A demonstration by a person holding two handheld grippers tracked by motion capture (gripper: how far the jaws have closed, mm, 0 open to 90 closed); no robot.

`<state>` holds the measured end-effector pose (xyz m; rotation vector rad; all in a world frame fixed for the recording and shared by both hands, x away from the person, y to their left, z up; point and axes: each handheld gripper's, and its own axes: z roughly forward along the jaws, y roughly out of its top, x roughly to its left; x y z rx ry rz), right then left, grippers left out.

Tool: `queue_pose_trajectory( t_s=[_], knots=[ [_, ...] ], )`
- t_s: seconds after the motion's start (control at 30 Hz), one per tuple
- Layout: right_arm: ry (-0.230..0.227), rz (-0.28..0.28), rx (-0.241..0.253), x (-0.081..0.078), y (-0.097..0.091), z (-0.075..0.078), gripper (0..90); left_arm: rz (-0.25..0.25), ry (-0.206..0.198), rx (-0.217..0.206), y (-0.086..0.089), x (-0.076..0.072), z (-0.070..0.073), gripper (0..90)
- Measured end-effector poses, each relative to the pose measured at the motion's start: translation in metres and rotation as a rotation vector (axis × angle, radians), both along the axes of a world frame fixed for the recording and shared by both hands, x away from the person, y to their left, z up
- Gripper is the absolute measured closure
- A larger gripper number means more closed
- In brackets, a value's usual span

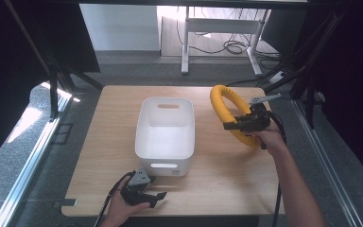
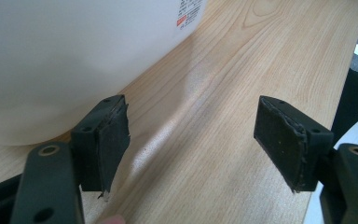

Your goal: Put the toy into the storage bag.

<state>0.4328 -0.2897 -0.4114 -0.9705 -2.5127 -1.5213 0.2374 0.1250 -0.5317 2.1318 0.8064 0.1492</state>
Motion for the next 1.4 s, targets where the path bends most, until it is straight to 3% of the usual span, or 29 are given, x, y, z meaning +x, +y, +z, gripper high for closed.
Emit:
queue_pose_trajectory(
  t_s=[0.3,0.87,1.4],
  knots=[
    [-0.048,-0.007,0.058,-0.01,-0.005,0.017,51.1,-0.002,0.0,0.003,-0.001,0.0,0.0,26.5],
    [-0.119,-0.013,0.151,-0.02,-0.007,0.034,51.1,-0.003,-0.001,0.003,-0.001,0.0,0.0,26.5],
    [-0.188,0.056,0.188,-0.043,0.01,0.054,51.0,-0.003,0.005,0.001,-0.002,0.0,-0.002,26.5]
  ],
)
